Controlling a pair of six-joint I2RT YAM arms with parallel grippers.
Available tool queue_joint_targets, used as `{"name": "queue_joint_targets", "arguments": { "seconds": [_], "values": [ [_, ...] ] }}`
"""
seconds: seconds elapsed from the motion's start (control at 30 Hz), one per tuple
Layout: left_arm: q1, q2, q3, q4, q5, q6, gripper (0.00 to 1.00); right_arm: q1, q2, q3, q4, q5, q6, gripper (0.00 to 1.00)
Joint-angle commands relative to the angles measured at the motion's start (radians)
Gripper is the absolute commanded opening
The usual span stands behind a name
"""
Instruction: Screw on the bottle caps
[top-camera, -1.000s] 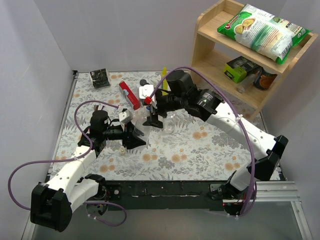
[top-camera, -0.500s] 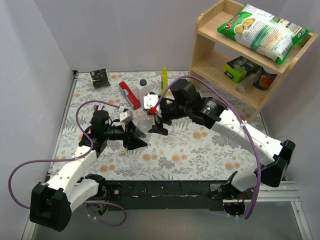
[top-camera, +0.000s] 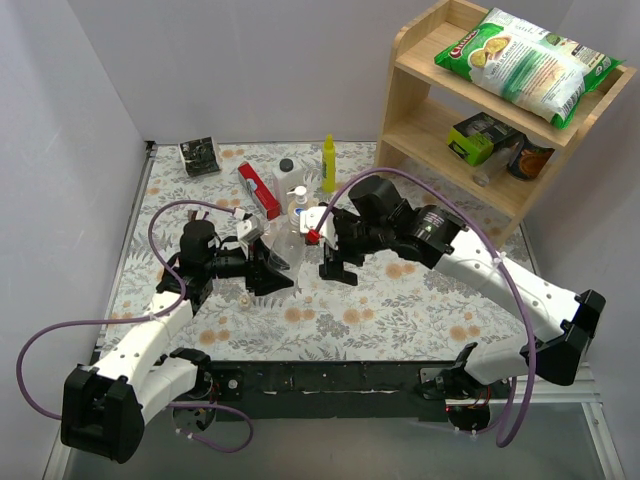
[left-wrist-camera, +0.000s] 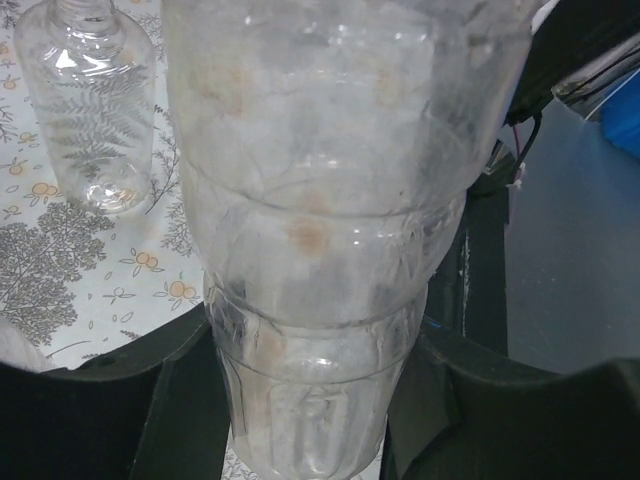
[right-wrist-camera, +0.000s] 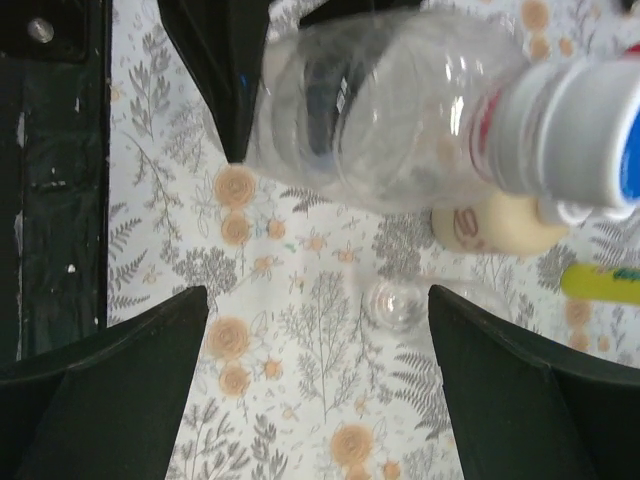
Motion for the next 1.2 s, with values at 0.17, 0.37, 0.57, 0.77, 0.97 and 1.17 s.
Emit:
{"name": "queue_joint_targets", "arguments": {
  "seconds": [0.17,0.37,0.57,0.77,0.97,1.17],
  "values": [
    [0.005,0.079,0.225,-0.653,-0.027,0.722,0.0,-0.155,0.013,0.245,-0.178,-0.146,-0.128,0.83],
    [0.005,0.114,0.289,-0.822,-0.088,0.971,0.0,-0.066,0.02,0.242,-0.271,-0.184,-0.427,0.68],
    [0.003,0.146,0.328,-0.85,-0.076,0.992,0.0,0.0,0.01,0.202,-0.242,-0.163,-0.495,0.66],
    [0.002,0.154,0.326,-0.827,-0.062,0.974,0.0,0.017,0.039,0.205,-0.229,-0.158,-0.49,0.62],
    [0.002,0.149,0.331,-0.824,-0.068,0.981,0.0,0.017,0.056,0.205,-0.219,-0.146,-0.498,0.59],
    [0.002,0.154,0.335,-0.824,-0.065,0.988,0.0,0.02,0.073,0.221,-0.228,-0.16,-0.492,0.48]
  ]
}}
